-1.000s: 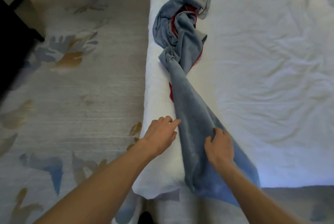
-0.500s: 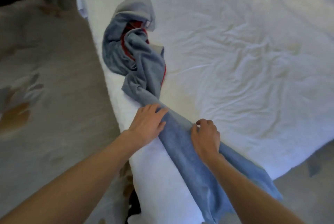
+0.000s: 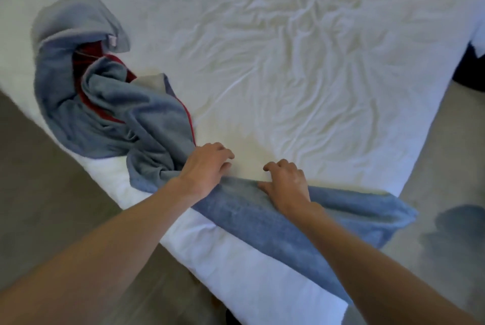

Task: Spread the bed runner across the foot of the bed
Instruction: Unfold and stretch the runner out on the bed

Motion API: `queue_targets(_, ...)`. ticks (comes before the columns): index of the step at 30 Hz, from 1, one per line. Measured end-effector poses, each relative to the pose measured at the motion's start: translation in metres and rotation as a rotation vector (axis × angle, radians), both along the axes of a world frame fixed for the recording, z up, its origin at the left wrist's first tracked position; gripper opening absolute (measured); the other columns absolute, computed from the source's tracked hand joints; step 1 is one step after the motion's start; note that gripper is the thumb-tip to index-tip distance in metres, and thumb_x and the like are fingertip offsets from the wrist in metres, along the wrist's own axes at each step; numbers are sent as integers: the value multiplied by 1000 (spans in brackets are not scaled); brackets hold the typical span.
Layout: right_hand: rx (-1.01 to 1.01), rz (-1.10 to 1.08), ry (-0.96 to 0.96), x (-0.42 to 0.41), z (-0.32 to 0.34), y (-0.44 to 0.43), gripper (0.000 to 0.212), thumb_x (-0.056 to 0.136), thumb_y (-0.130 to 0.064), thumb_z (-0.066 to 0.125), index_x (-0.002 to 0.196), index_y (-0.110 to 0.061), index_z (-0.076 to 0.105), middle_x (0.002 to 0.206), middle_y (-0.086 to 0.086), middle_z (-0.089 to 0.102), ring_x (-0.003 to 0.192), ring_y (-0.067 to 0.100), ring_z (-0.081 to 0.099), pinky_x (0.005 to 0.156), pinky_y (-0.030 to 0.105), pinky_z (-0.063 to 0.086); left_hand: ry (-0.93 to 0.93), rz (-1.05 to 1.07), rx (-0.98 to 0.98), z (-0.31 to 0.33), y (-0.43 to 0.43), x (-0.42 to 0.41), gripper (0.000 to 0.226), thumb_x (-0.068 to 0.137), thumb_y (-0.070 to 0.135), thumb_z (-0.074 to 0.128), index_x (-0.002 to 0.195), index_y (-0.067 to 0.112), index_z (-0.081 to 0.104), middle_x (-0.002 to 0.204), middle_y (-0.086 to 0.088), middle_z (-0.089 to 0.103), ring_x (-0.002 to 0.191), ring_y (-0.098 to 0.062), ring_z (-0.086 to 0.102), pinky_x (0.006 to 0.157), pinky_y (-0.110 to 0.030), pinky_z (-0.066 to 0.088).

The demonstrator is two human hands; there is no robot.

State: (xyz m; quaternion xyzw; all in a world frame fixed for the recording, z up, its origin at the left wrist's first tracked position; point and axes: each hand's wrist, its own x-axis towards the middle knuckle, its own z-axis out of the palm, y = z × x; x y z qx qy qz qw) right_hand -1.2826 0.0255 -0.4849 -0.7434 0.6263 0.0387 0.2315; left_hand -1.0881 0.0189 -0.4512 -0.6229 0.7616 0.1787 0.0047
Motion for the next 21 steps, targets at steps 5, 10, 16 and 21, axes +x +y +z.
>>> queue_targets(5, 43, 28, 66, 0, -1, 3, 49, 85, -45, 63, 125, -21, 49, 121, 6, 52, 112, 25, 46, 96, 37, 34, -4, -79, 92, -9, -27, -8, 25, 95, 27, 52, 119, 23, 57, 110, 1, 61, 99, -21, 59, 84, -34, 47)
queue_targets(10, 90, 49, 109, -4, 1, 8, 49, 82, -51, 64, 117, -19, 50, 116, 5, 54, 108, 25, 45, 95, 39, 34, 9, -227, 141, -23, -40, -18, 26, 94, 29, 54, 119, 22, 58, 111, 1, 62, 97, -20, 59, 80, -32, 46)
queue_targets(16, 35, 54, 190, 2, 2, 21, 43, 86, -49, 59, 113, -17, 54, 111, 6, 56, 106, 26, 46, 95, 40, 33, 103, -405, 171, -35, -44, -18, 26, 92, 32, 56, 116, 22, 59, 106, 2, 62, 94, -21, 60, 80, -34, 47)
queue_targets(21, -103, -33, 215, 12, 1, 41, 24, 86, -37, 61, 93, -14, 59, 97, 7, 58, 94, 28, 50, 87, 39, 35, 120, -499, 188, -43, -39, -17, 26, 90, 36, 56, 112, 22, 61, 106, 2, 62, 96, -21, 60, 78, -34, 46)
